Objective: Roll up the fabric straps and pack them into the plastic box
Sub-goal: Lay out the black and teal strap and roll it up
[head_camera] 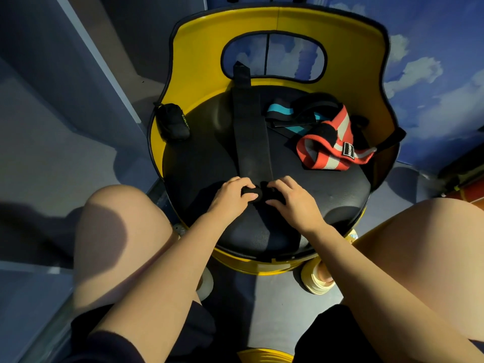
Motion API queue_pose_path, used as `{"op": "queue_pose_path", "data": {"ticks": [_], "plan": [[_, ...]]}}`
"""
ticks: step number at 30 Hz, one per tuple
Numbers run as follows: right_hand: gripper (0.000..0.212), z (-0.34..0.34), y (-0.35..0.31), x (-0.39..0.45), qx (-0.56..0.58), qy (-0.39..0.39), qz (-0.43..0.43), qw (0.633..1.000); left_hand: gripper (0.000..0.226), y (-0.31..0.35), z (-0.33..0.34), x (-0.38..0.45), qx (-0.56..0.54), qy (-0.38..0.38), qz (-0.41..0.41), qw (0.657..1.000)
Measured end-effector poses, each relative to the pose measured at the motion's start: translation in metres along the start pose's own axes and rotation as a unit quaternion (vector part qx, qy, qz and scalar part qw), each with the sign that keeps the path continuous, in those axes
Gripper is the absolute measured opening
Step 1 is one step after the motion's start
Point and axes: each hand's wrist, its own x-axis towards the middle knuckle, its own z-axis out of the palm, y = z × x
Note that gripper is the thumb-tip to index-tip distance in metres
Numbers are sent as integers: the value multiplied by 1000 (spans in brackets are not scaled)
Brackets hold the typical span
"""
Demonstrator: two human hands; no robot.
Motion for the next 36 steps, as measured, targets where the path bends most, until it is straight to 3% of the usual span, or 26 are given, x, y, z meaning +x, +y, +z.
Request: {"op": "queue_pose_path", "data": {"ticks": [7, 16, 19, 25, 36], "plan": [[42, 3, 5, 6, -12, -15, -44, 999, 17, -4, 1, 11, -101, 15, -43, 994], [45, -7, 4, 23, 55, -84, -7, 995, 42, 1, 8, -5, 68, 44, 5, 997], [45, -12, 1, 24, 52, -123, 4, 991, 39, 5, 10, -12, 121, 71, -11, 990], [39, -18, -1, 21, 72, -165, 25, 983, 37, 3, 8, -16, -46, 57, -70, 995], [37, -11, 1, 15, 143, -136, 102, 975, 37, -1, 8, -17, -73, 35, -56, 995]]}}
